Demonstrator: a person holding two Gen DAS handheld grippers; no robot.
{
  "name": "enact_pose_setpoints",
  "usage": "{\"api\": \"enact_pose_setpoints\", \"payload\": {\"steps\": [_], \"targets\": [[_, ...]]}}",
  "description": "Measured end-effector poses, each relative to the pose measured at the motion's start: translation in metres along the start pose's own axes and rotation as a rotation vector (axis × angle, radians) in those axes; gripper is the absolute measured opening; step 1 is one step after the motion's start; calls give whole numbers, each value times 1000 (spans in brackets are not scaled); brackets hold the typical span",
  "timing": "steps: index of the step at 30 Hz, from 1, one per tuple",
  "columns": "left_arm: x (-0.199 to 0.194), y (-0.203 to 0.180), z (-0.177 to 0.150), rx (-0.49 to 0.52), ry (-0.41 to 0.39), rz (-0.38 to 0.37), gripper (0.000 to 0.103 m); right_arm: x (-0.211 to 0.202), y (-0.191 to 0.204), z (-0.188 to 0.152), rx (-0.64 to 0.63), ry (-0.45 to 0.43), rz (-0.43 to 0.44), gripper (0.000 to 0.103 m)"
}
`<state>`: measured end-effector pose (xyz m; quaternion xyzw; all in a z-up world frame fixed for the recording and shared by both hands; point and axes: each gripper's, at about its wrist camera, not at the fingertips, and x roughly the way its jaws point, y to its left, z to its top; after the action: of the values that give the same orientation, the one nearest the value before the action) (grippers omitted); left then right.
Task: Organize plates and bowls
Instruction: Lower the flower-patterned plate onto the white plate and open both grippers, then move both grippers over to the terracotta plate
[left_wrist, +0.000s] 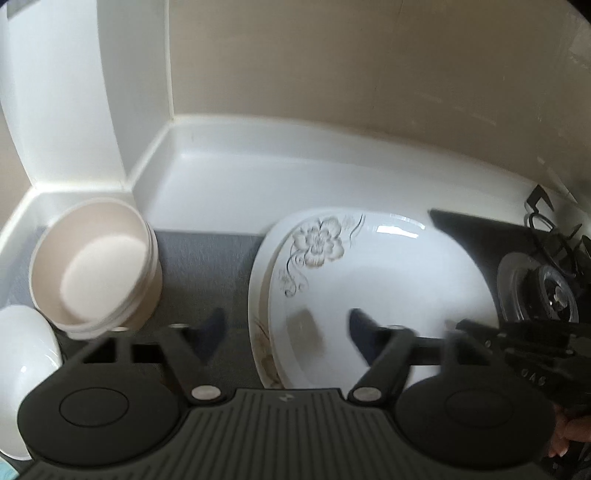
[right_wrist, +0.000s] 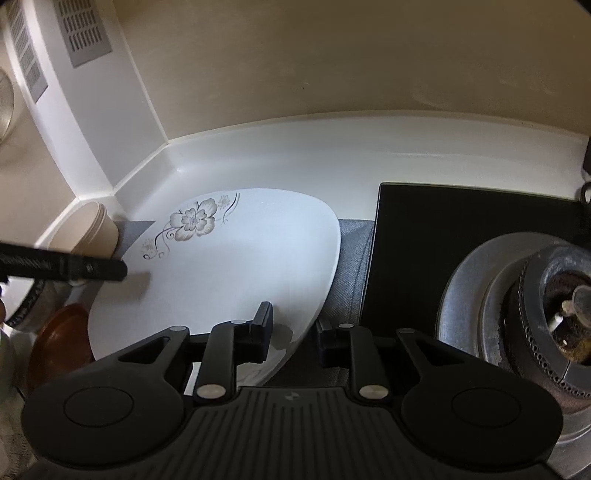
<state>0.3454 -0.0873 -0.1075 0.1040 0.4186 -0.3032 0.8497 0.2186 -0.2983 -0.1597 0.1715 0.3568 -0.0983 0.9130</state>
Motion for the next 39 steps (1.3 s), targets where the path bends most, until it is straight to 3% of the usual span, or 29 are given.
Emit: {"api": "enact_pose_setpoints", "payload": {"steps": [4, 8, 14, 20, 22, 24, 29, 31, 39], "targets": [[-10, -2, -2, -10, -29, -1, 85, 4, 8, 0, -35, -2, -28, 34], [-21, -4, -3, -29, -56, -3, 92, 9, 18, 0, -93, 3, -60, 43], [-46, -8, -6, -37, -95, -12, 92, 15, 30, 3, -152, 4, -131, 48], [-69, -11, -14, -50, -124, -12, 92, -11, 31, 6, -137, -72, -158, 54], [-74, -11, -15, -59, -125, -7, 93, -14, 29, 8, -126, -69, -138, 54], [-79, -11, -16, -66, -129, 8, 103, -21, 29, 11, -97, -75, -111, 54], [-95, -12, -24, -85, -147, 25, 103, -52, 37, 15, -83, -111, -12, 82], [-99, -13, -28, -98, -147, 49, 103, -62, 41, 13, -101, -109, 23, 87], [-124, -4, -64, -219, -117, 94, 103, -87, 45, 6, -87, -98, 99, 95]]}}
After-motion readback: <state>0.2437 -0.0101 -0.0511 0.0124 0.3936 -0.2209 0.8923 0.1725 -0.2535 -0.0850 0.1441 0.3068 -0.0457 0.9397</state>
